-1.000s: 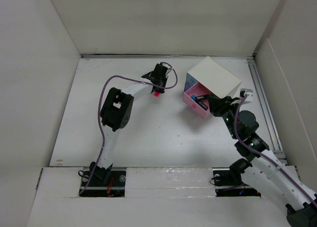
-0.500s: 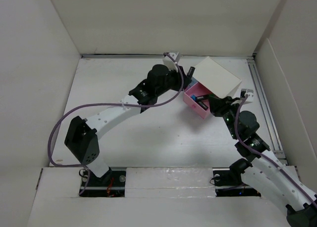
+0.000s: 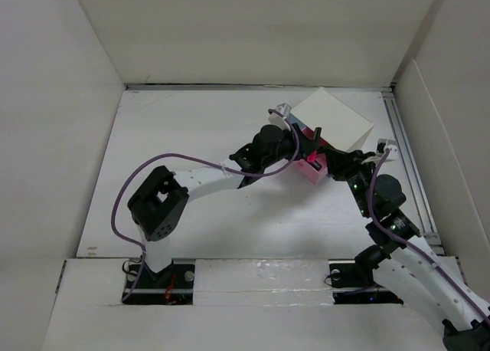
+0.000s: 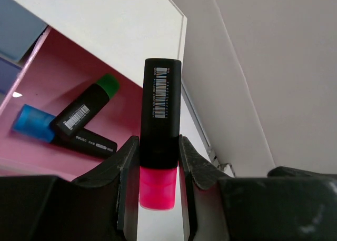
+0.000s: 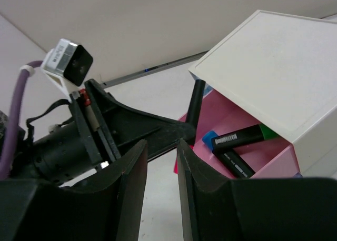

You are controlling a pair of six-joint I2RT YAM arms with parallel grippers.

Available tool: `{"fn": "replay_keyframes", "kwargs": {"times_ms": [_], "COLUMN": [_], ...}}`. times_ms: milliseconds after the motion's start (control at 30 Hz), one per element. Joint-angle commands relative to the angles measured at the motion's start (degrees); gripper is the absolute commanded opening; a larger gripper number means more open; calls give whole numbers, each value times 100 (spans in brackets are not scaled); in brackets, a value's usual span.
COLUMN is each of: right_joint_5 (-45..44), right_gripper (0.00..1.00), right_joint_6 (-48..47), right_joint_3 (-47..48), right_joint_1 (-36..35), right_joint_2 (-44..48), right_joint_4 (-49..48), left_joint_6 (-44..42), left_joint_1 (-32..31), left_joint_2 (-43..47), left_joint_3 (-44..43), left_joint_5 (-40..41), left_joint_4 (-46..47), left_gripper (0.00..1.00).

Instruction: Organize the desk

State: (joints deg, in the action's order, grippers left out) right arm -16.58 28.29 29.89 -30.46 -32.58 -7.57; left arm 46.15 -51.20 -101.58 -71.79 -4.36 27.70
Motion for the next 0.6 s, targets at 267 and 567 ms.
{"fn": "replay_keyframes", "kwargs": {"times_ms": [267, 567], "right_joint_5": [-65, -56], "right_gripper": [34, 34], "right_joint_6": [9, -8], "right_joint_3": [61, 61], "right_joint_1": [-39, -39], "right_joint_2": [-12, -47], "right_joint_4": [-174, -174], "left_joint_6": [869, 641], "left_joint_1": [22, 22], "left_joint_2": [-415, -222], "left_joint_3": [-178, -124], "left_joint_5": [366, 375], "left_joint_4": [1061, 1053], "left_gripper": [18, 55]}}
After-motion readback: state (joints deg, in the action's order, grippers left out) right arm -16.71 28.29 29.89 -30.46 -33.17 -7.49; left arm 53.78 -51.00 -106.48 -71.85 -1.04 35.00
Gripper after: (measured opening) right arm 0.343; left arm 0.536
